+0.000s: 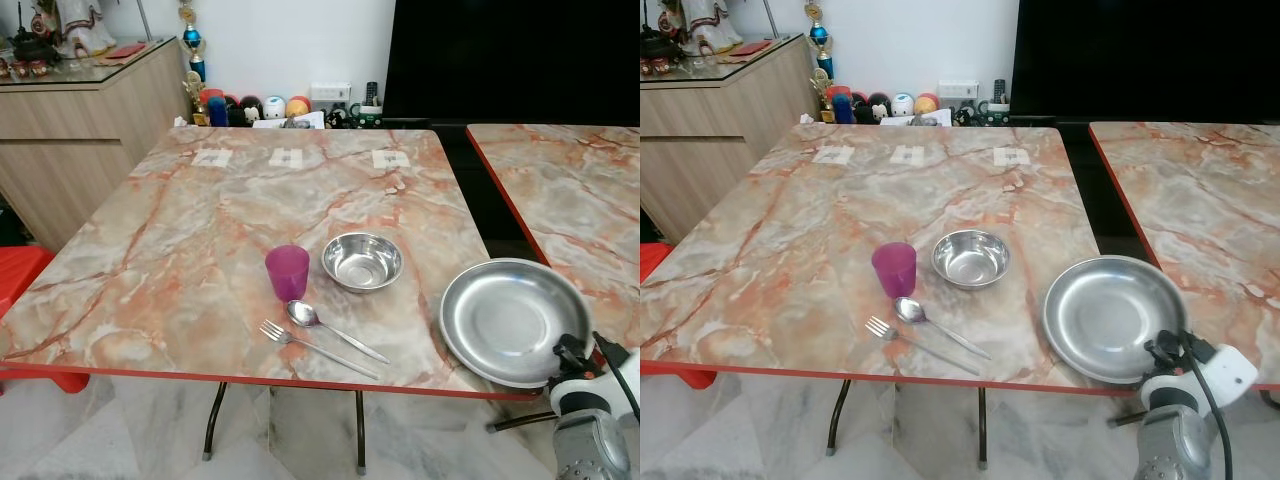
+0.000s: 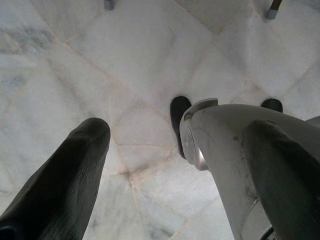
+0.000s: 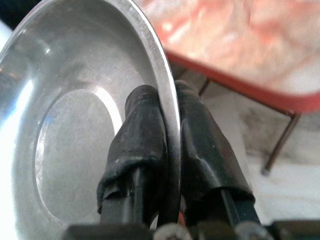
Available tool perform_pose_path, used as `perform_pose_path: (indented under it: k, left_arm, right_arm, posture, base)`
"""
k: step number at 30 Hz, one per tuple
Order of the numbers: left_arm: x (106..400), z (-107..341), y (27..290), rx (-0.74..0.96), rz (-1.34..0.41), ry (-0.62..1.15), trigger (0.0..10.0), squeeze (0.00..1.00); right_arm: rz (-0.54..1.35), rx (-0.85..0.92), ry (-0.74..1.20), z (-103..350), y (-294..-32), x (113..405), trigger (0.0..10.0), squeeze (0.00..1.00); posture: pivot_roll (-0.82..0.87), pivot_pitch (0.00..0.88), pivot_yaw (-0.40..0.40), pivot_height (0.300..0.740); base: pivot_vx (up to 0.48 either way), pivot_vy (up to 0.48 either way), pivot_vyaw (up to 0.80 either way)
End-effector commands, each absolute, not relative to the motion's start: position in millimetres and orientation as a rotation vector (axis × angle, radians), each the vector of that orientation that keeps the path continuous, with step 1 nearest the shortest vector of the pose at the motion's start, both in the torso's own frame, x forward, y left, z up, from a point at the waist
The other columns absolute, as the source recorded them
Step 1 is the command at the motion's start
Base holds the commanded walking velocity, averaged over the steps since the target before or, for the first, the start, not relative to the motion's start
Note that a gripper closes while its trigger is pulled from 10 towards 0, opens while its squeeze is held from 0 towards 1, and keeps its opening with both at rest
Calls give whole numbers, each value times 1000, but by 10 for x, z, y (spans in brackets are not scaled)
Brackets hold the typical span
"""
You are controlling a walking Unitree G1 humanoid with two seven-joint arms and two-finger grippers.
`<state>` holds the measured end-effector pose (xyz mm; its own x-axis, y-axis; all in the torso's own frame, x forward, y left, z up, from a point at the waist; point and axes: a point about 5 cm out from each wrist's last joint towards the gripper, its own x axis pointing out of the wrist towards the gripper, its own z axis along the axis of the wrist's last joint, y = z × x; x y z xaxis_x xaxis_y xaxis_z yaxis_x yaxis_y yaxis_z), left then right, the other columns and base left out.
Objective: Setting the table
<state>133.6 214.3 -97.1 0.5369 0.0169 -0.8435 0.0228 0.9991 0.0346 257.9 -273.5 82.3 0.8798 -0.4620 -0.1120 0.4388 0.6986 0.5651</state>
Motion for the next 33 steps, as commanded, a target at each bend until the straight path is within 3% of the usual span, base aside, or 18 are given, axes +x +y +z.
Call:
perform_pose_path:
  k: [1,2,3,4,17,24,33]
  left_arm:
    - [1284,-998,2107,71,-15,1028,10000,0]
    - [1286,-1001,2092,75,-17,1029,10000,0]
    - [1291,-1003,2077,80,-20,1029,10000,0]
    - [1301,-1003,2058,88,-24,1028,10000,0]
    - [1338,-964,2203,117,30,1011,10000,0]
    - [1327,-930,2362,132,42,1011,10000,0]
    - [1330,-926,2372,130,40,1011,10000,0]
  right_arm:
    - [-478,615,-173,1058,-2728,2587,0,0]
    - [-453,600,-184,1091,-2701,2603,549,0]
    - [-429,585,-188,1118,-2674,2623,7373,0]
    - [-400,579,-197,1158,-2634,2652,10000,0]
    - [-273,534,-220,1314,-2286,2742,10000,0]
    - [-268,529,-210,1309,-2168,2792,10000,0]
    - [-273,500,-208,1336,-2234,2824,10000,0]
  posture:
    - [-49,23,16,740]
    - [-49,23,16,740]
    - [-49,21,20,740]
    - [-49,19,22,740]
    - [-54,0,32,740]
    - [-52,0,24,740]
    - [-51,0,25,740]
  base:
    - [0,0,0]
    - [0,0,0]
    - [0,0,0]
    - [0,0,0]
    - [0,0,0]
    - [0,-395,0]
    - [0,-424,0]
